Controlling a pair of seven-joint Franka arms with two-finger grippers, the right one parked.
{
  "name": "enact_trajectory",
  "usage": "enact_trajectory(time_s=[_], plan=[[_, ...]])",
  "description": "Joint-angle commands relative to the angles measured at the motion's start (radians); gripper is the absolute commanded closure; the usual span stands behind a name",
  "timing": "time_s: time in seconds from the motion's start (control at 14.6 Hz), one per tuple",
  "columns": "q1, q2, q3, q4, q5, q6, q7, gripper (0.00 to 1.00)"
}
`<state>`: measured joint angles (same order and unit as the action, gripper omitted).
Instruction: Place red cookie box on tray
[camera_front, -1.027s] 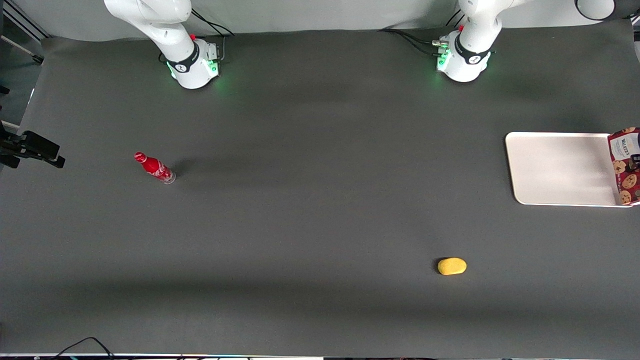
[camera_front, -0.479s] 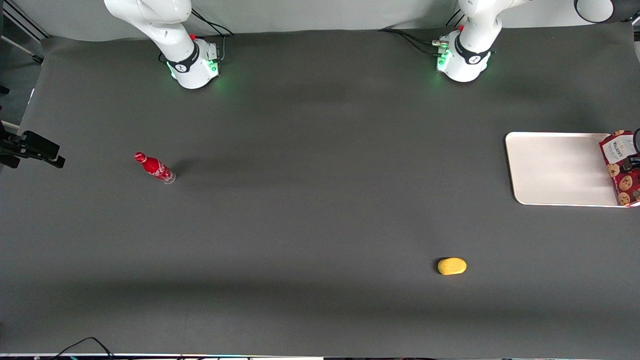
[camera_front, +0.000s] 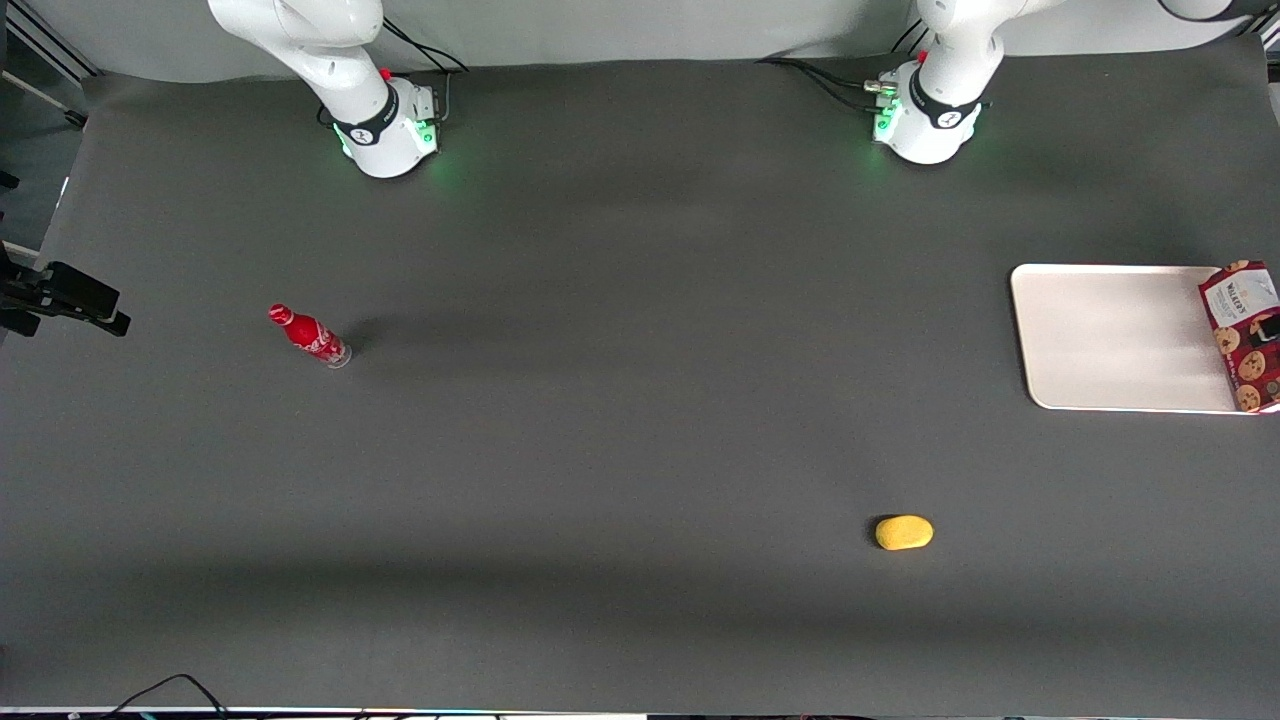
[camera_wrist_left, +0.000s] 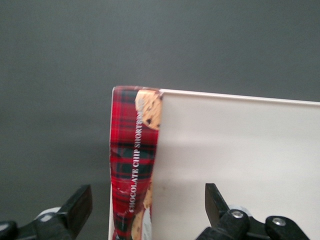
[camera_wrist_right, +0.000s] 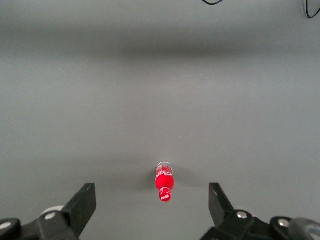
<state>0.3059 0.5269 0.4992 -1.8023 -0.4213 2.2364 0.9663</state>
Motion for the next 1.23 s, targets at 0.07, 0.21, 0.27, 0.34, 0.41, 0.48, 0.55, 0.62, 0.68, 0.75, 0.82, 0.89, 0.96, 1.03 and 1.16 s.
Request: enact_trajectory(time_s=[0.07, 0.21, 0.27, 0.34, 0.41, 0.48, 0.55, 0.62, 0.68, 0.75, 0.82, 0.89, 0.96, 1.03, 1.16], plan=[[-0.042, -0.188, -0.043, 0.133, 0.167, -0.306, -0.255, 0.00], [-0.056, -0.247, -0.140, 0.245, 0.289, -0.478, -0.415, 0.00], [-0.063, -0.278, -0.190, 0.282, 0.320, -0.544, -0.504, 0.00], [-0.074, -0.309, -0.229, 0.299, 0.334, -0.595, -0.585, 0.00], [-0.080, -0.336, -0.276, 0.307, 0.340, -0.630, -0.662, 0.00], [-0.094, -0.364, -0.334, 0.308, 0.351, -0.644, -0.739, 0.00], [-0.103, -0.387, -0.382, 0.308, 0.381, -0.646, -0.811, 0.00], [-0.120, -0.406, -0.433, 0.308, 0.403, -0.646, -0.865, 0.00], [-0.134, -0.419, -0.470, 0.305, 0.410, -0.641, -0.891, 0.00], [-0.146, -0.433, -0.494, 0.298, 0.414, -0.635, -0.900, 0.00], [-0.163, -0.441, -0.508, 0.293, 0.414, -0.630, -0.909, 0.00], [-0.188, -0.446, -0.525, 0.288, 0.414, -0.627, -0.937, 0.00], [-0.208, -0.449, -0.542, 0.288, 0.420, -0.627, -0.986, 0.00], [-0.218, -0.449, -0.563, 0.288, 0.446, -0.627, -1.020, 0.00], [-0.229, -0.450, -0.597, 0.287, 0.487, -0.624, -1.022, 0.00]])
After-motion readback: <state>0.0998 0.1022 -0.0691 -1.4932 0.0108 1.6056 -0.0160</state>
